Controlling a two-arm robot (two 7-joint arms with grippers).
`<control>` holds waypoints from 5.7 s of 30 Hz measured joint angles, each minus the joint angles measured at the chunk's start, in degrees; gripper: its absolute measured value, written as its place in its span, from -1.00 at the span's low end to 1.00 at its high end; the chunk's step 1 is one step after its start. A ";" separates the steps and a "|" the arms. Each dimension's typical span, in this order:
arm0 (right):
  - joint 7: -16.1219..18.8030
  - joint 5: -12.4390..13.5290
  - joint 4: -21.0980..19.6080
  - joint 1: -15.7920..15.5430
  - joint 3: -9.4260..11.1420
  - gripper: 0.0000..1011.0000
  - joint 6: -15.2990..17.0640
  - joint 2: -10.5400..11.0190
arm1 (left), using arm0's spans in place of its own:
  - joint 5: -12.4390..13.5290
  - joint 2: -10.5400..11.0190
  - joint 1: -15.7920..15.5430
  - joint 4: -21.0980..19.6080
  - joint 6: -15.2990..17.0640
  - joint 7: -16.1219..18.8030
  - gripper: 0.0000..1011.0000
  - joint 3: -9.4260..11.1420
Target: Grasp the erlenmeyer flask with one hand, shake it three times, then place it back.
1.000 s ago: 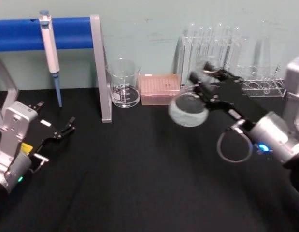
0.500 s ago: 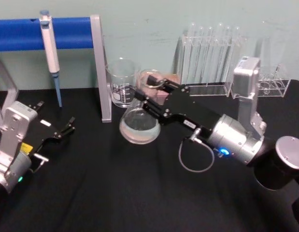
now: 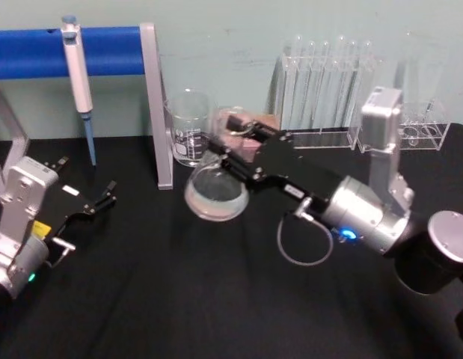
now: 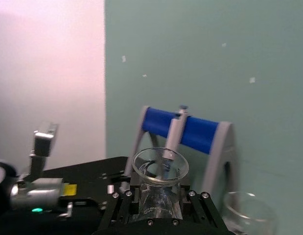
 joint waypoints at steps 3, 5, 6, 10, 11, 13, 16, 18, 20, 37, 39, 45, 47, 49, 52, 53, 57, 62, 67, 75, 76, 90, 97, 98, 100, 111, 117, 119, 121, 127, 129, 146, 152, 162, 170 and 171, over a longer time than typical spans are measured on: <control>-1.80 -0.03 -0.95 -1.09 1.52 -0.10 -0.56 0.83 | 0.00 0.00 0.00 0.00 0.00 0.00 0.98 0.00; -3.41 -0.15 -1.79 -2.16 3.04 -0.10 -0.88 1.59 | 0.00 0.00 0.00 0.00 0.00 0.00 0.98 0.00; -3.99 -0.22 -2.09 -2.60 3.62 -0.10 -0.97 1.86 | 0.00 0.00 0.00 0.00 0.00 0.00 0.98 0.00; -7.10 -0.57 -3.92 -5.14 7.04 -0.10 -1.30 3.30 | 0.00 0.00 0.00 0.00 0.00 0.00 0.98 0.00; -8.31 -0.74 -4.62 -6.26 8.54 -0.10 -1.40 3.83 | 0.00 0.00 0.00 0.00 0.00 0.00 0.98 0.00; -10.03 -0.96 -5.76 -8.02 10.82 -0.10 -1.54 4.62 | 0.00 0.00 0.00 0.00 0.00 0.00 0.98 0.00; -11.47 -1.17 -6.73 -9.74 12.95 -0.10 -1.64 5.21 | 0.00 0.00 0.00 0.00 0.00 0.00 0.98 0.00; -12.67 -1.34 -7.59 -11.24 14.82 -0.10 -1.67 5.62 | 0.00 0.00 0.00 0.00 0.00 0.00 0.98 0.00; -13.54 -1.46 -8.17 -12.40 16.34 -0.10 -1.67 5.83 | 0.00 0.00 0.00 0.00 0.00 0.00 0.98 0.00; -10.49 -2.16 -6.24 -11.28 16.67 -0.10 -0.52 3.52 | 0.00 0.00 0.00 0.00 0.00 0.00 0.98 0.00; -9.28 -2.08 -5.58 -10.35 15.71 -0.10 -0.32 3.11 | 0.00 0.00 0.00 0.00 0.00 0.00 0.98 0.00; -6.69 -1.77 -3.83 -7.88 12.88 -0.10 0.17 2.15 | 0.00 0.00 0.00 0.00 0.00 0.00 0.98 0.00; -5.40 -1.57 -3.05 -6.70 11.44 -0.10 0.31 1.74 | 0.00 0.00 0.00 0.00 0.00 0.00 0.98 0.00; -4.28 -1.37 -2.24 -5.54 10.03 -0.10 0.38 1.35 | 0.00 0.00 0.00 0.00 0.00 0.00 0.98 0.00; -2.88 -1.08 -1.32 -4.15 8.09 -0.10 0.51 0.84 | 0.00 0.00 0.00 0.00 0.00 0.00 0.98 0.00; -2.58 -1.01 -1.13 -3.88 7.66 -0.10 0.56 0.73 | 0.00 0.00 0.00 0.00 0.00 0.00 0.98 0.00; -1.39 -0.64 -0.28 -2.65 5.75 -0.10 0.81 0.35 | 0.00 0.00 0.00 0.00 0.00 0.00 0.98 0.00; -0.68 -0.15 0.22 -1.77 4.06 -0.10 1.17 0.34 | 0.00 0.00 0.00 0.00 0.00 0.00 0.98 0.00; -0.54 0.26 0.22 -1.48 3.22 -0.10 1.38 0.67 | 0.00 0.00 0.00 0.00 0.00 0.00 0.98 0.00; -0.62 0.68 0.09 -1.12 2.44 -0.10 1.46 1.19 | 0.00 0.00 0.00 0.00 0.00 0.00 0.98 0.00; -0.63 0.72 0.11 -1.07 2.38 -0.10 1.46 1.22 | 0.00 0.00 0.00 0.00 0.00 0.00 0.98 0.00; 2.26 1.60 2.88 0.30 0.61 -0.10 1.04 2.19 | 0.00 0.00 0.00 0.00 0.00 0.00 0.98 0.00; 4.03 1.68 5.21 0.80 -0.60 -0.10 0.75 3.05 | 0.00 0.00 0.00 0.00 0.00 0.00 0.98 0.00; 4.17 1.68 5.43 0.82 -0.71 -0.10 0.75 3.12 | 0.00 0.00 0.00 0.00 0.00 0.00 0.98 0.00; 4.47 1.67 6.14 0.88 -1.04 -0.10 0.81 3.27 | 0.00 0.00 0.00 0.00 0.00 0.00 0.98 0.00; 4.86 1.58 8.77 1.20 -2.00 -0.10 1.39 3.29 | 0.00 0.00 0.00 0.00 0.00 0.00 0.98 0.00; 5.03 1.32 10.05 1.60 -2.59 -0.10 1.77 3.05 | 0.00 0.00 0.00 0.00 0.00 0.00 0.98 0.00; 5.07 1.23 10.46 1.72 -2.76 -0.10 1.91 2.97 | 0.00 0.00 0.00 0.00 0.00 0.00 0.98 0.00; 5.10 1.16 10.75 1.78 -2.86 -0.10 1.98 2.94 | 0.00 0.00 0.00 0.00 0.00 0.00 0.98 0.00; 5.34 0.92 11.97 1.98 -3.21 -0.10 2.04 2.68 | 0.00 0.00 0.00 0.00 0.00 0.00 0.98 0.00; 5.41 0.90 12.21 2.02 -3.26 -0.10 2.02 2.63 | 0.00 0.00 0.00 0.00 0.00 0.00 0.98 0.00; 5.47 0.70 12.82 1.64 -3.55 -0.10 2.21 2.44 | 0.00 0.00 0.00 0.00 0.00 0.00 0.98 0.00; 5.44 0.48 12.89 1.47 -3.65 -0.10 2.29 2.53 | 0.00 0.00 0.00 0.00 0.00 0.00 0.98 0.00; 5.31 -0.04 13.10 1.33 -3.76 -0.10 2.16 2.56 | 0.00 0.00 0.00 0.00 0.00 0.00 0.98 0.00; 5.17 -0.19 13.20 1.31 -3.78 -0.10 2.28 2.49 | 0.00 0.00 0.00 0.00 0.00 0.00 0.98 0.00; 5.16 -0.19 13.21 1.30 -3.78 -0.10 2.29 2.49 | 0.00 0.00 0.00 0.00 0.00 0.00 0.98 0.00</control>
